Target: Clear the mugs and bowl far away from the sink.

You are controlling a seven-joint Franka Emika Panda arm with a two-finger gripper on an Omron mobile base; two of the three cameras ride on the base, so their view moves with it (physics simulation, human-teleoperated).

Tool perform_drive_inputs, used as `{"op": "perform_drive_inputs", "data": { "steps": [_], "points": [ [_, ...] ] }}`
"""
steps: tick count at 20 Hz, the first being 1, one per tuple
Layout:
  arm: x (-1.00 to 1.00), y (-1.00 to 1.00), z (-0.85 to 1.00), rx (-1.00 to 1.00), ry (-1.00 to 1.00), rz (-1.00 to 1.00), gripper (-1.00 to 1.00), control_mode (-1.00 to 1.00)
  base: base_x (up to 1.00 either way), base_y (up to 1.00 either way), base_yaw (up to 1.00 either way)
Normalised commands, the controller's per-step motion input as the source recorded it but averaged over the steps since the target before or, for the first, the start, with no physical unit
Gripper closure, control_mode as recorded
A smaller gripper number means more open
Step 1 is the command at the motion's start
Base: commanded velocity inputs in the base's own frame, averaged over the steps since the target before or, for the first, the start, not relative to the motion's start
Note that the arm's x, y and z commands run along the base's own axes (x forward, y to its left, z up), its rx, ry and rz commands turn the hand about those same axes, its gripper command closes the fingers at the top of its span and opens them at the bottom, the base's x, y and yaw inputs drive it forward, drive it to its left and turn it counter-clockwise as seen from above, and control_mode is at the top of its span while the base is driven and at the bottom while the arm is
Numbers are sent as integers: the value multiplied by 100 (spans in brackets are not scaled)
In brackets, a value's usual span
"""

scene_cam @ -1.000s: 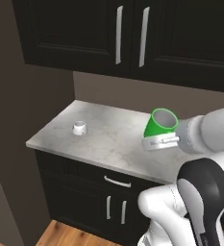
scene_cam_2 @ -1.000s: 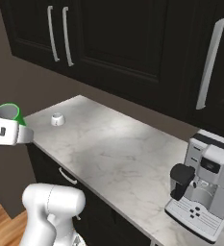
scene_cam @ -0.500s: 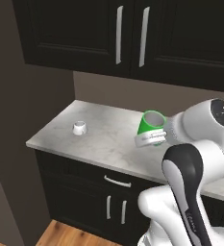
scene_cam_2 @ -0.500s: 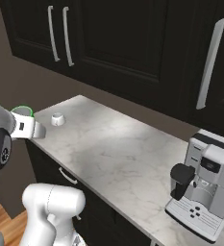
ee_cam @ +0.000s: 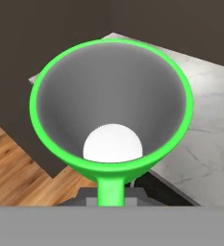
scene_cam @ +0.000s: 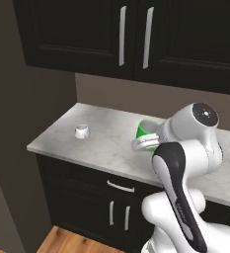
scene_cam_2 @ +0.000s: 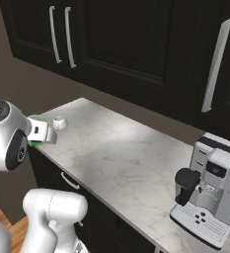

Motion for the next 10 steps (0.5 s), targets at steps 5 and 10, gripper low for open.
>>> {"op": "perform_drive_inputs", "data": {
  "steps": [5, 10],
  "points": [
    [60, 0, -41, 0, 0, 0, 100, -100, 0, 0, 0],
    [66, 0, -34, 0, 0, 0, 100, -100, 0, 0, 0]
  ]
}}
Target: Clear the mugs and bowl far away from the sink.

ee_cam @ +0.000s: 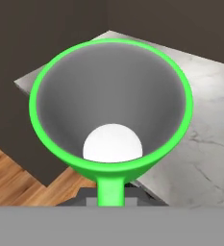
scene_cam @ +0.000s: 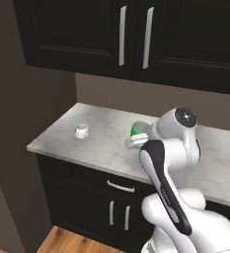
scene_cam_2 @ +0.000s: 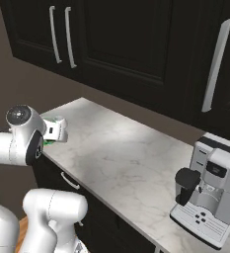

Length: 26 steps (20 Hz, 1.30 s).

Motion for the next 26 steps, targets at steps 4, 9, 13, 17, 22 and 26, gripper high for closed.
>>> {"op": "perform_drive_inputs", "data": {
  "steps": [4, 9, 13, 17, 22, 26],
  "points": [
    [60, 0, -41, 0, 0, 0, 100, -100, 0, 0, 0],
    [67, 0, -37, 0, 0, 0, 100, -100, 0, 0, 0],
    [71, 0, -34, 0, 0, 0, 100, -100, 0, 0, 0],
    [68, 0, -27, 0, 0, 0, 100, -100, 0, 0, 0],
    [62, 0, -22, 0, 0, 0, 100, -100, 0, 0, 0],
    [54, 4, -7, 0, 0, 0, 100, -100, 0, 0, 0]
  ]
}}
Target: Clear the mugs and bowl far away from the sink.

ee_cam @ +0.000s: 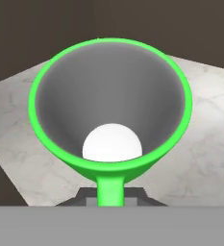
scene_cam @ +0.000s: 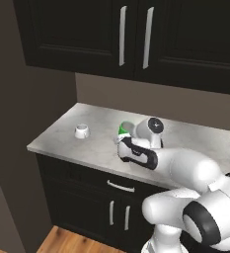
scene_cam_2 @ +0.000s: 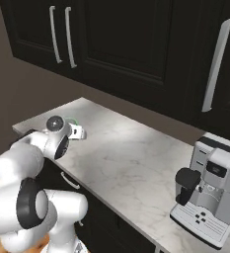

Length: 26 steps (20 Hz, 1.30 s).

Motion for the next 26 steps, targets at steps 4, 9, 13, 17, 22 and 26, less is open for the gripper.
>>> {"op": "perform_drive_inputs", "data": {
  "steps": [4, 9, 13, 17, 22, 26],
  "points": [
    [49, 12, 0, 0, 8, 0, 100, -100, 0, 0, 0],
    [40, 18, -5, 0, 6, 0, 100, -100, 0, 0, 0],
    [27, 16, -10, 0, 1, 0, 100, -100, 0, 0, 0],
    [20, 11, -16, -2, 0, 0, 100, -100, 0, 0, 0],
    [17, 2, -26, -1, 0, 0, 100, -100, 0, 0, 0],
    [21, 0, -28, 0, 0, 0, 100, -100, 0, 0, 0]
  ]
}}
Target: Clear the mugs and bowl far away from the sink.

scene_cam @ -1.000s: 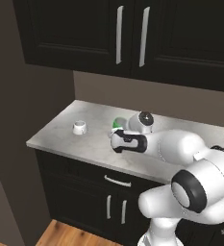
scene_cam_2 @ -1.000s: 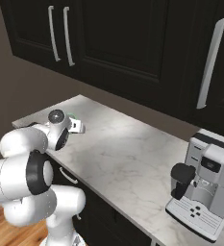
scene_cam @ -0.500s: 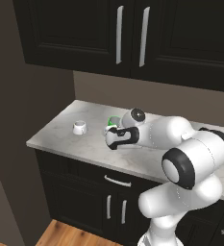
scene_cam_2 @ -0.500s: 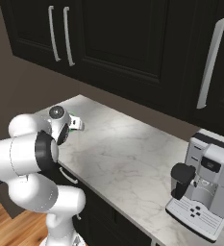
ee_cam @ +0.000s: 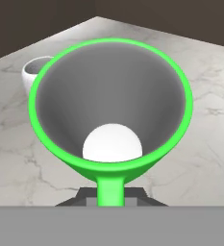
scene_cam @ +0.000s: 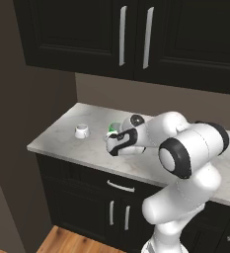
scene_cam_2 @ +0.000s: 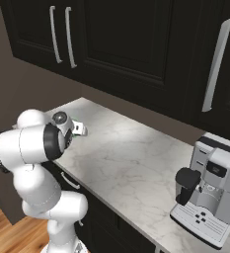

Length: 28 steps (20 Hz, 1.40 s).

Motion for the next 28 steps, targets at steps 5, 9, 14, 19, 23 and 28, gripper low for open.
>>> {"op": "perform_drive_inputs", "data": {
  "steps": [5, 9, 14, 19, 23, 28],
  "points": [
    [20, 0, -27, 0, 2, 0, 100, -100, 0, 0, 0],
    [15, 0, -27, 0, 2, 0, 100, -100, 0, 0, 0],
    [9, 0, -29, 0, 2, 0, 100, -100, 0, 0, 0],
    [8, 0, -30, 0, 1, 0, 100, -100, 0, 0, 0],
    [9, 0, -29, 0, 0, 0, 100, -100, 0, 0, 0],
    [26, 1, -33, 0, 0, 0, 100, -100, 0, 0, 0]
  ]
}}
